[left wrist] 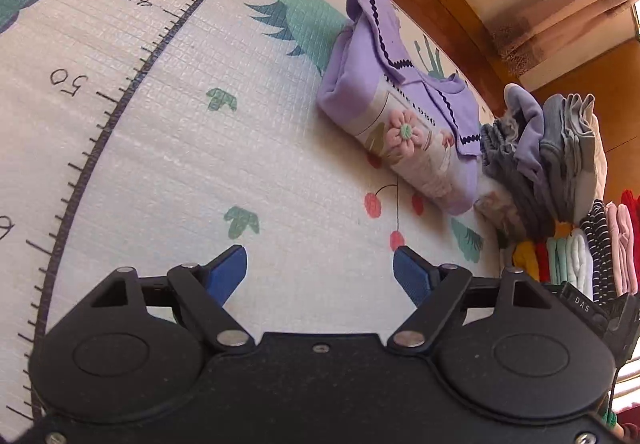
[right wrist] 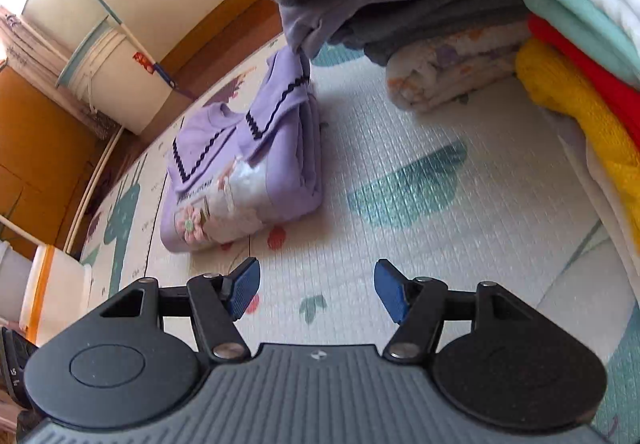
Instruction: Fold clothes
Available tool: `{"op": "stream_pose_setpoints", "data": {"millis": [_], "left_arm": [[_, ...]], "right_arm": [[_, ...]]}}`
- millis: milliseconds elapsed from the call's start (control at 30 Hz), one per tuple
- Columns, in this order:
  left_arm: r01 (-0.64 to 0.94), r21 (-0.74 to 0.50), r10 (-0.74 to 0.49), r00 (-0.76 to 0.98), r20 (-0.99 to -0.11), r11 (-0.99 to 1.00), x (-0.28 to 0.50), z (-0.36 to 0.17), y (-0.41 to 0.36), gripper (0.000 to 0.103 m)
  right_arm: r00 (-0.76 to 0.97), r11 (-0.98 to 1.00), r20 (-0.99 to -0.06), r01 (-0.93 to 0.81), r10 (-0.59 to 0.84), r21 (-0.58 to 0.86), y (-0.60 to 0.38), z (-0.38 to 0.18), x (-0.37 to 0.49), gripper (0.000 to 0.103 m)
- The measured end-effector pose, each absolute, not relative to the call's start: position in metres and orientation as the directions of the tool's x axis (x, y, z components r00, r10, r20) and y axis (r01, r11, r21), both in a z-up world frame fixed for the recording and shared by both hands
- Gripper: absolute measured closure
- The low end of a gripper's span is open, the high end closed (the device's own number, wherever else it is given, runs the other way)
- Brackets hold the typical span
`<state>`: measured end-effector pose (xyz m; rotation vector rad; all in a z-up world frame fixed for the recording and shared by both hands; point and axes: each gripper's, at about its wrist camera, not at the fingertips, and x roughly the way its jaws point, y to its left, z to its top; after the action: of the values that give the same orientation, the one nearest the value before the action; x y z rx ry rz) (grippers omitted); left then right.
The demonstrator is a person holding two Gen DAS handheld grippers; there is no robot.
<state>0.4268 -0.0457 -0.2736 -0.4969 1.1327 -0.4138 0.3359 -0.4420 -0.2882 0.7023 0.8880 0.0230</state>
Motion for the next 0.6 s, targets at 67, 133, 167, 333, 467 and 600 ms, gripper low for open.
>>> {"op": "stream_pose_setpoints", "data": {"millis": [67,133,167,333,467,600], "left_arm": [[0.097,-0.516,-0.511,0.383,-0.77,0.851,0.414,-0.245,-0.041,0.023],[0.146,-0.469,-0.485,0.402,-0.777,0.871,0.4,-0.208,-0.044,0.022],[0.173,-0.446,-0.476,0.412,-0.777,0.878,0.394,-0.186,-0.048,0.022],[0.301,-0.322,-0.434,0.48,-0.763,0.898,0.359,-0.082,-0.071,0.012],[0.342,-0.183,-0.358,0.57,-0.739,0.922,0.324,-0.019,-0.102,0.007],[0.268,-0.055,-0.226,0.662,-0.715,0.962,0.298,0.012,-0.123,0.001]], "right_arm": [[0.616,0.798,-0.722,0.239,0.316,0.553,-0.426,-0.276,0.316,0.039],[0.598,0.812,-0.736,0.229,0.317,0.536,-0.412,-0.252,0.302,0.035],[0.592,0.83,-0.744,0.213,0.31,0.515,-0.406,-0.232,0.299,0.028],[0.568,0.93,-0.786,0.093,0.243,0.355,-0.375,-0.113,0.293,0.006],[0.548,0.958,-0.815,0.076,0.19,0.275,-0.365,-0.029,0.287,0.001],[0.574,0.979,-0.813,0.091,0.098,0.182,-0.352,0.025,0.264,0.001]]}}
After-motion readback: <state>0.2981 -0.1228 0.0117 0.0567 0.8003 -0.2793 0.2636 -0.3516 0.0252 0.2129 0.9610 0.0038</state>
